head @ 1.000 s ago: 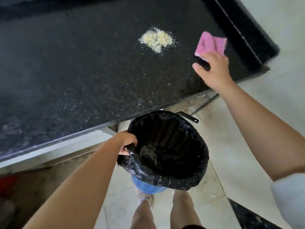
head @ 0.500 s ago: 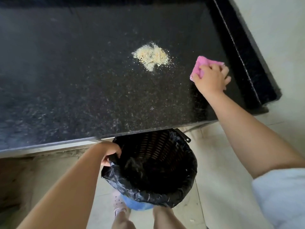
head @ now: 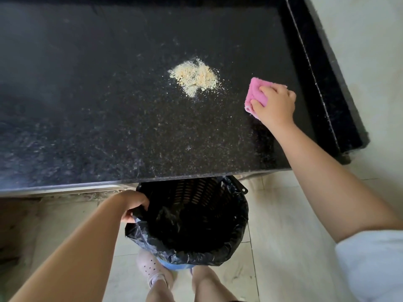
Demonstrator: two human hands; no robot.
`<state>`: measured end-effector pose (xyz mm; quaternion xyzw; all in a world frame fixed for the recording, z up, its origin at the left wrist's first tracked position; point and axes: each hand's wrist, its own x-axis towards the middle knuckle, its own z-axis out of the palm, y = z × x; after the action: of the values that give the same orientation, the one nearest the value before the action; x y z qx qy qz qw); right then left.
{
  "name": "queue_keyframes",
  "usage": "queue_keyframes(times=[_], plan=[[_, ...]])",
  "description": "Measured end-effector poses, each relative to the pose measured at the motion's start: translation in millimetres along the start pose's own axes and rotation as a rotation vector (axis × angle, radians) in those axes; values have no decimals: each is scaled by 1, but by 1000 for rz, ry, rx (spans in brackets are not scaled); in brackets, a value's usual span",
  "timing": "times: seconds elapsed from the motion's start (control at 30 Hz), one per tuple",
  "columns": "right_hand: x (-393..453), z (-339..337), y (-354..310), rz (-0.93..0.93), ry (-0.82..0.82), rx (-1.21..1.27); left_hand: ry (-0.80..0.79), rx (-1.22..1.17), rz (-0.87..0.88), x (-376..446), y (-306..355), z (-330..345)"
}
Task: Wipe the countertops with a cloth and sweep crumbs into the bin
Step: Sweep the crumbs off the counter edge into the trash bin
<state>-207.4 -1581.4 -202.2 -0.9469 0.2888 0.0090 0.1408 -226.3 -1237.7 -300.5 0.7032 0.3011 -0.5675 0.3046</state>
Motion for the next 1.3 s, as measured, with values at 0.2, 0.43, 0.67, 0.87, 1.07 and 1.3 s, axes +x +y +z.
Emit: queue_keyframes(times=[0.2,0.43,0.67,0.87,1.07,1.3], plan=[[2,-1,-5,-100,88,20,-13,31,-2,-7,-6,-2],[46,-20,-35,-332,142,127,-40,-9,6,0,-14,-11],[79,-13,-92,-491,-62,-85,-28,-44,10,2,-13,-9],[62,4,-82,-612,-118,-101,-66,-45,17,-1,-9,0],[17,7,-50,-739,-115,-63,-73,-30,42,6,-11,13],[-69,18,-24,-947,-157,133,0,-59,103,10,-19,25]])
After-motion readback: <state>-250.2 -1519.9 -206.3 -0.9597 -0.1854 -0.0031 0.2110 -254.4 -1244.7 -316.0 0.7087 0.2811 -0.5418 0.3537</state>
